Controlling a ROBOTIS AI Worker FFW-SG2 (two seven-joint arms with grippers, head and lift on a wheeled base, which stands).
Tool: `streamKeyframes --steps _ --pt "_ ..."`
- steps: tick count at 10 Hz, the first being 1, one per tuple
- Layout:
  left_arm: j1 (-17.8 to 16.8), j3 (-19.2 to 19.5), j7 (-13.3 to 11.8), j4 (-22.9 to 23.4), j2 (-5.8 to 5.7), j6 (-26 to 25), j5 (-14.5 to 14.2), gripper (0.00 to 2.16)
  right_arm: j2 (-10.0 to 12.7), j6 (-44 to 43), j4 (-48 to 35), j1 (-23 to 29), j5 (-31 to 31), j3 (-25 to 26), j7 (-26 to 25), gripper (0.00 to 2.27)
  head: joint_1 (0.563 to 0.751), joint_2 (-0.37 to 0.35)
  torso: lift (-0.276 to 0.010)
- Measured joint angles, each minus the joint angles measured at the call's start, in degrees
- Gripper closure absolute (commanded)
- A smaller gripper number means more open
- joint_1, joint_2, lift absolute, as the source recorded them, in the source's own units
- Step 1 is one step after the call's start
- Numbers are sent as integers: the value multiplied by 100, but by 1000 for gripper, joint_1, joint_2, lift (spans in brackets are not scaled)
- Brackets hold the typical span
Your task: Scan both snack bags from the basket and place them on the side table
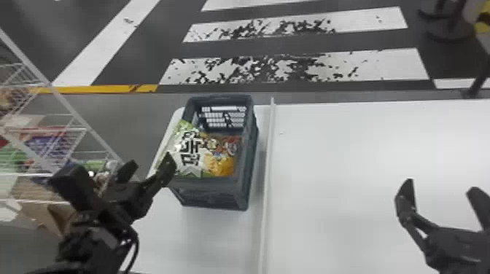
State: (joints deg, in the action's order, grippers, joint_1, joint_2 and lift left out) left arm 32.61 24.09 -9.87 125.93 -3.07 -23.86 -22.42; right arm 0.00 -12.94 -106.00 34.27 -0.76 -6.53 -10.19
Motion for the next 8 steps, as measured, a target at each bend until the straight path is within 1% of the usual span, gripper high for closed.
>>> streamKeyframes --steps 1,3,4,5,6,7,8 --pt "-93 54 -100 -80 5 -133 -1 147 0 5 1 0 -12 -4 0 63 695 260 -75" --pt "-340 80 -157 -303 21 -393 49 228 0 6 1 0 -41 -17 0 63 695 262 -75" --pt "-429 73 -248 -373 20 -452 74 356 0 7 0 -4 -47 -21 0 63 695 260 -75" --pt "-486 71 -392 -410 20 -509 109 458 0 7 -2 -5 -51 -23 0 63 695 252 -75" --pt "-538 70 -597 -472 20 -542 162 539 0 7 -7 -5 -55 -23 -1 63 695 243 -75" --pt "-566 70 -764 -533 25 -547 210 829 0 7 -8 -5 -57 -23 0 63 695 236 -75" --pt "-571 73 -898 -556 32 -547 236 1204 0 7 -9 -3 -62 -24 0 63 695 233 -75"
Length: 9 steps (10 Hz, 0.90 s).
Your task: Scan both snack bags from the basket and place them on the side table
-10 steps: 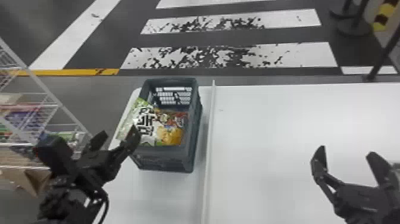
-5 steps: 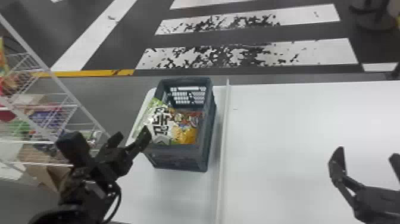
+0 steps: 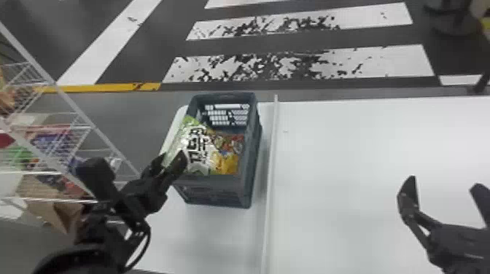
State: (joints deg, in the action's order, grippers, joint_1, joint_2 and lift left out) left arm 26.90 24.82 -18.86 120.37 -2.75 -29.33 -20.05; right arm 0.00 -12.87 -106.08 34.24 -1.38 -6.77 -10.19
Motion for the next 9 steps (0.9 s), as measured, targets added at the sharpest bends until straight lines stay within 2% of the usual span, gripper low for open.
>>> streamKeyframes --steps 1,2,3,5,7,8,9 --pt "2 28 -147 0 4 1 6 1413 0 0 0 2 -2 -4 0 63 695 229 -75" --pt "17 69 -290 23 8 12 -6 1440 0 0 0 3 -3 -9 0 63 695 228 -75" --pt "34 117 -488 63 19 36 -20 2138 0 0 0 3 -8 -14 0 63 695 224 -75" --pt "66 191 -318 204 80 56 -140 2142 0 0 -13 15 -11 -22 0 63 695 233 -75" --pt "79 321 -201 546 88 64 -276 2142 0 0 -26 21 -12 -30 0 63 695 244 -75" --pt "84 393 -189 831 84 44 -394 2142 0 0 -35 21 -21 -46 -1 63 695 246 -75" --pt "90 467 -188 1061 81 1 -631 2142 0 0 -45 21 -27 -62 -1 63 695 243 -75"
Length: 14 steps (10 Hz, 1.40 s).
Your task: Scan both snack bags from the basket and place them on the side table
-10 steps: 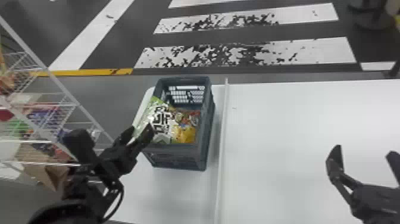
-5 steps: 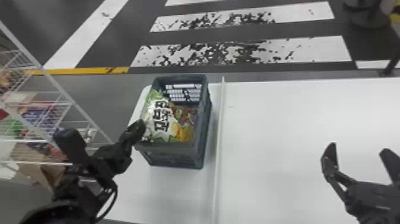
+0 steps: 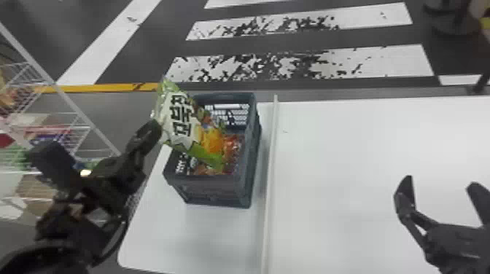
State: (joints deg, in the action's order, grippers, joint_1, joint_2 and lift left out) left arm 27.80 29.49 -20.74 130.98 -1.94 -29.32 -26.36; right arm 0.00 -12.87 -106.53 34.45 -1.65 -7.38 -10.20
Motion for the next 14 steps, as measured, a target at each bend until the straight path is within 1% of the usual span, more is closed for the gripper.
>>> streamKeyframes --steps 1,2,3,4,5,6,7,8,9,10,11,12,13,14 --pt "-5 44 -9 221 0 -142 -210 2142 0 0 -12 1 -2 -8 0 63 695 236 -75" --pt "-23 62 -13 486 5 -377 -325 2142 0 4 -48 13 -6 -14 0 63 695 221 -75" --pt "-53 107 -55 738 17 -666 -596 2142 0 14 -94 34 -19 -23 0 63 695 201 -75" --pt "-76 163 -140 946 59 -968 -981 2142 0 19 -132 57 -37 -25 1 63 695 190 -75" --pt "-90 171 -247 1152 114 -1324 -1246 2142 0 55 -174 76 -44 -25 0 63 695 160 -75" --pt "-86 132 -346 1286 145 -1586 -1439 2142 0 86 -216 94 -46 -18 -2 63 695 126 -75" --pt "-76 -57 -435 1309 163 -1709 -1611 2142 0 102 -255 116 -46 -7 -3 63 695 89 -75" --pt "-87 -392 -518 1121 173 -1689 -1565 2142 0 105 -275 133 -46 1 -6 63 695 67 -75" --pt "-103 -968 -563 622 188 -1370 -1221 2142 0 106 -298 153 -46 15 -10 63 695 20 -75" --pt "-120 -1552 -558 -14 192 -637 -756 2142 0 116 -319 168 -46 30 -16 63 695 -13 -75" --pt "-187 -2074 -475 -716 194 237 -358 2142 0 122 -330 181 -46 44 -17 63 695 -41 -75" --pt "-323 -2450 -477 -1377 192 830 -138 2142 0 123 -333 195 -46 56 -17 63 695 -69 -75" --pt "-448 -2728 -563 -1835 182 1117 -75 2142 0 123 -341 206 -46 69 -17 63 695 -87 -75" --pt "-554 -3002 -604 -2100 166 1221 -24 2142 0 123 -348 210 -46 77 -17 63 695 -124 -75"
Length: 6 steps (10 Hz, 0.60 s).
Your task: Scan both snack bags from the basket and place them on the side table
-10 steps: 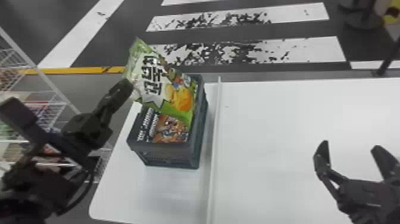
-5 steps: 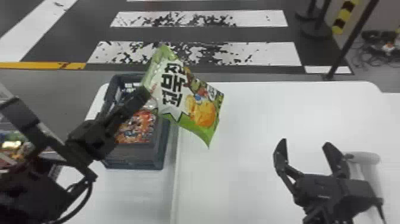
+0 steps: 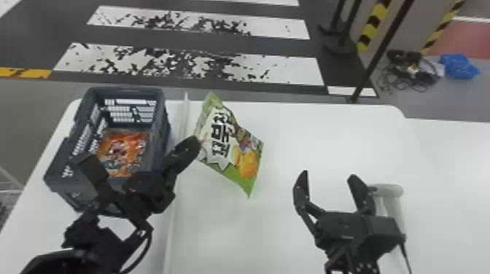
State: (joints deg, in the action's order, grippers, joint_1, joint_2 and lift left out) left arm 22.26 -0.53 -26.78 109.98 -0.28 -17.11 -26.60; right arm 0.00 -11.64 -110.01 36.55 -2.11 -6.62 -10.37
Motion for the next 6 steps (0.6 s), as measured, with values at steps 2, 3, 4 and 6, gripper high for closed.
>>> streamKeyframes --steps 2,3,4,6 --pt "-261 -498 -12 -480 -8 34 139 2142 0 -3 -9 1 0 -4 0 63 695 -198 -75" --pt "-384 -682 -8 -727 -6 29 231 2142 0 -3 -8 1 0 2 0 63 695 -213 -75" --pt "-453 -808 47 -890 0 28 352 1706 0 -2 -4 1 0 12 0 63 695 -236 -75" --pt "-467 -1119 585 -971 -25 23 691 -1 0 0 7 -17 0 19 0 63 695 -255 -75"
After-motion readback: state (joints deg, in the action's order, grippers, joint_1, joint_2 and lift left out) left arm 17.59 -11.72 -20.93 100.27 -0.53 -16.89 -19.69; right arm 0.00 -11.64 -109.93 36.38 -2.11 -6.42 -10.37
